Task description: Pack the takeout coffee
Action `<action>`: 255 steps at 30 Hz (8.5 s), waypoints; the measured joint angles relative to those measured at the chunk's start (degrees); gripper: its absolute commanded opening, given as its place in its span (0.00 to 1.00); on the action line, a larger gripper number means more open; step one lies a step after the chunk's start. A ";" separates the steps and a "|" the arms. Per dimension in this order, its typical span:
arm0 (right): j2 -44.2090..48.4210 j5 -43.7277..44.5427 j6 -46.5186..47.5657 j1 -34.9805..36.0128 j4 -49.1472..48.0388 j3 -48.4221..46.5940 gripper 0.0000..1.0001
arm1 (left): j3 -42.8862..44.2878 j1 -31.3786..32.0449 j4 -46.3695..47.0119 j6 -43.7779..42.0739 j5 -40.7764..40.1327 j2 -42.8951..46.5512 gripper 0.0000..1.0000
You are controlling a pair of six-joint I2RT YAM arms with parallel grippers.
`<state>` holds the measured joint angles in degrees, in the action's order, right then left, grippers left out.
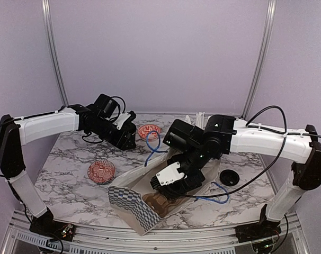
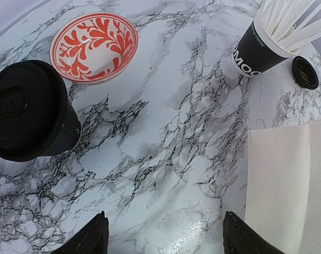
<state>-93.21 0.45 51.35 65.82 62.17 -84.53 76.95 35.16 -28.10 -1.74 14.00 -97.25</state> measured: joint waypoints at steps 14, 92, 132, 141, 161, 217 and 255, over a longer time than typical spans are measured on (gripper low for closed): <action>-8.31 -5.55 -0.55 -2.64 10.23 -8.83 0.19 | -0.09 -1.16 -0.07 -0.24 -0.15 0.22 0.75; -4.13 -34.88 -0.55 -10.64 5.92 -17.64 0.99 | 17.59 2.43 -13.75 3.45 -17.79 17.27 0.84; 1.25 -38.01 -7.06 -18.16 2.16 -9.60 0.71 | 15.23 14.88 -5.27 -6.73 7.61 5.95 0.20; -2.29 -44.13 -5.66 -17.29 5.03 -13.73 0.71 | 16.98 14.95 -5.44 -8.52 12.76 2.73 0.00; -0.42 -38.73 -3.91 -14.64 7.32 -20.33 0.64 | 18.29 14.80 -13.31 -13.53 9.77 2.71 0.00; 4.26 -33.97 -9.16 -40.83 0.90 -14.82 0.95 | 42.25 -6.86 -21.59 -2.14 -16.22 -23.50 0.90; 3.28 -37.22 -8.24 -40.85 1.75 -12.68 0.89 | 45.33 -6.27 -21.97 3.87 -18.53 -31.30 0.54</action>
<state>-89.93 -36.77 43.11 24.97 63.92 -97.21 122.28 28.88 -50.06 2.13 -4.54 -128.55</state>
